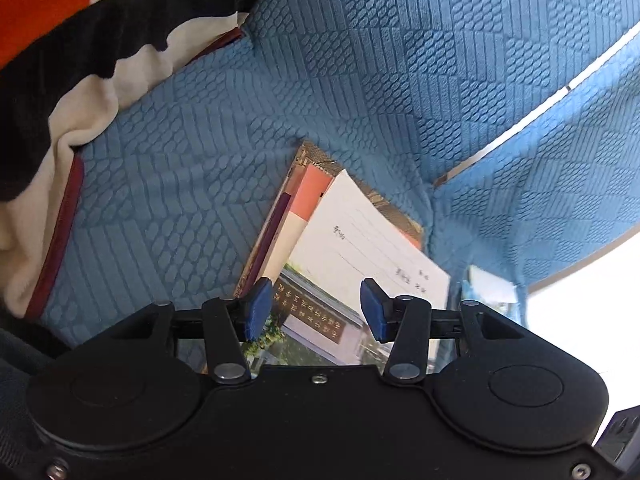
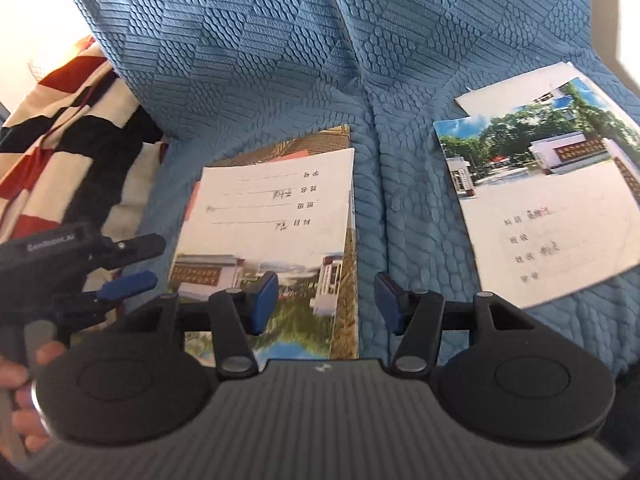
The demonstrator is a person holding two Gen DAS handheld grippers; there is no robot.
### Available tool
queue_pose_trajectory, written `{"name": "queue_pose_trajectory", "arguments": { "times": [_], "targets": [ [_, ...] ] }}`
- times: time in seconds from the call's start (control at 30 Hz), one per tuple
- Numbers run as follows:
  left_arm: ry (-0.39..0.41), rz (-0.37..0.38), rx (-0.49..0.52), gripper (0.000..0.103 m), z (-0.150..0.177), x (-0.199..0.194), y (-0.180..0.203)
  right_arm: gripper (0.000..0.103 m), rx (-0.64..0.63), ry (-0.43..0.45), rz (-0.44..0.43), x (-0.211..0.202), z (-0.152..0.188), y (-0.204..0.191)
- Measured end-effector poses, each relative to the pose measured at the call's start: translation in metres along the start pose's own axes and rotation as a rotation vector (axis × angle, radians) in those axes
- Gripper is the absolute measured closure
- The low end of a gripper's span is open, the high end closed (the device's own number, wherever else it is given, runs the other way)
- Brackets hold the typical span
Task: Organize objects
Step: 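Lower the forms onto the book stack and open both grippers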
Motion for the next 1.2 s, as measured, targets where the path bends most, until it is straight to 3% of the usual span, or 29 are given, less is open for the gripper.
{"name": "queue_pose_trajectory", "arguments": {
  "times": [0.37, 0.47, 0.63, 0.93, 1.2],
  "targets": [
    [0.011, -0.077, 0.085, 0.057, -0.003, 0.020, 0.009, 0.062, 0.108, 0.016, 0.012, 0.037, -0.008, 0.008],
    [0.012, -0.072, 0.077, 0.058, -0.007, 0.021, 0.007, 0.062, 0.091, 0.021, 0.012, 0.040, -0.009, 0.006],
    [-0.013, -0.041, 0.054, 0.060, -0.008, 0.020, 0.003, 0.073, 0.057, 0.025, 0.017, 0.047, -0.012, 0.000],
    [-0.043, -0.021, -0.022, 0.067, -0.010, 0.010, -0.011, 0.079, 0.023, 0.042, -0.008, 0.048, -0.021, -0.005],
    [-0.040, -0.039, -0.005, 0.065, -0.010, 0.004, -0.009, 0.079, -0.010, 0.026, -0.011, 0.051, -0.019, -0.009]
  ]
}}
Point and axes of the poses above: each gripper's, at about its wrist camera, not at the fingertips, and x roughly the way its jaws point, y to its right, z to its underside, the point moved 4 cm from there along x, roughly the way its jaws point, and after that the axes turned 4 degrees about z, right-handed, at the moved point
